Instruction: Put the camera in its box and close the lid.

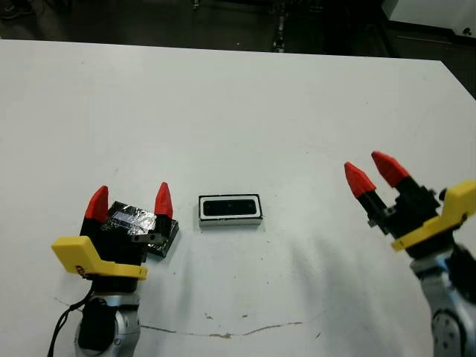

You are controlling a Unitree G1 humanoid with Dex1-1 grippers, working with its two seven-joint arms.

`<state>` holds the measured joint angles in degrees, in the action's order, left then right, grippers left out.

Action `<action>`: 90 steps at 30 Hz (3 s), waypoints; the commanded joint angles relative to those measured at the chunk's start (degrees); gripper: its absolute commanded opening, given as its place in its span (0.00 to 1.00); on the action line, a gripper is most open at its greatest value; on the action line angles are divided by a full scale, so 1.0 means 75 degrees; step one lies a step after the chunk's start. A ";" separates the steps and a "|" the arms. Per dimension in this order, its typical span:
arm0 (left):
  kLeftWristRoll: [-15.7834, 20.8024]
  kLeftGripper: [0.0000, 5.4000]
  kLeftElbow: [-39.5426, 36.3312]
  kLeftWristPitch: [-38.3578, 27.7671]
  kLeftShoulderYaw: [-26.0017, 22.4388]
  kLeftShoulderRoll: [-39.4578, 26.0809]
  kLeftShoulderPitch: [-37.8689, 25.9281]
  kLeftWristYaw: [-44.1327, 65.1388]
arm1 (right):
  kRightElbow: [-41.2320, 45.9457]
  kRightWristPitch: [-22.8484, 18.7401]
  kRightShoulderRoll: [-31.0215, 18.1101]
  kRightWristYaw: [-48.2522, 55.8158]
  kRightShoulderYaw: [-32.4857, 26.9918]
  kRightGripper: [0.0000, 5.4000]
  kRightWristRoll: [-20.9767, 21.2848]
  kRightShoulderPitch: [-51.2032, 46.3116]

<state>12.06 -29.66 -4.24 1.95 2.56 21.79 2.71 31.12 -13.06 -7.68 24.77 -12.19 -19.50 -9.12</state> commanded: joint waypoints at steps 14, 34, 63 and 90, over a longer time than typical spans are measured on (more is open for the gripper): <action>0.1445 1.00 -0.0349 0.1026 -0.1880 -0.2767 -0.0843 0.2137 | -0.0571 0.1873 0.1005 -0.1385 0.0802 0.00 0.0630 -0.0682; 0.0704 1.00 0.2969 0.2157 0.0338 -0.9464 -0.7247 1.0844 | -0.0497 0.1782 0.0880 -0.1822 0.1003 0.00 0.0697 -0.0839; 0.1290 1.00 0.4443 0.1729 0.4930 -0.8159 -0.9666 1.1972 | -0.0477 0.1569 0.0881 -0.2049 0.1099 0.00 0.0372 -0.0978; 0.0411 1.00 0.5063 0.1736 0.4843 -0.7621 -0.9117 1.1972 | -0.0575 0.1570 0.0780 -0.1975 0.0996 0.00 0.0385 -0.0923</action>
<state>15.42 7.79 8.09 38.19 -55.14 -47.50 92.26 27.33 -0.58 -0.73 9.87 -3.97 -16.26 -16.00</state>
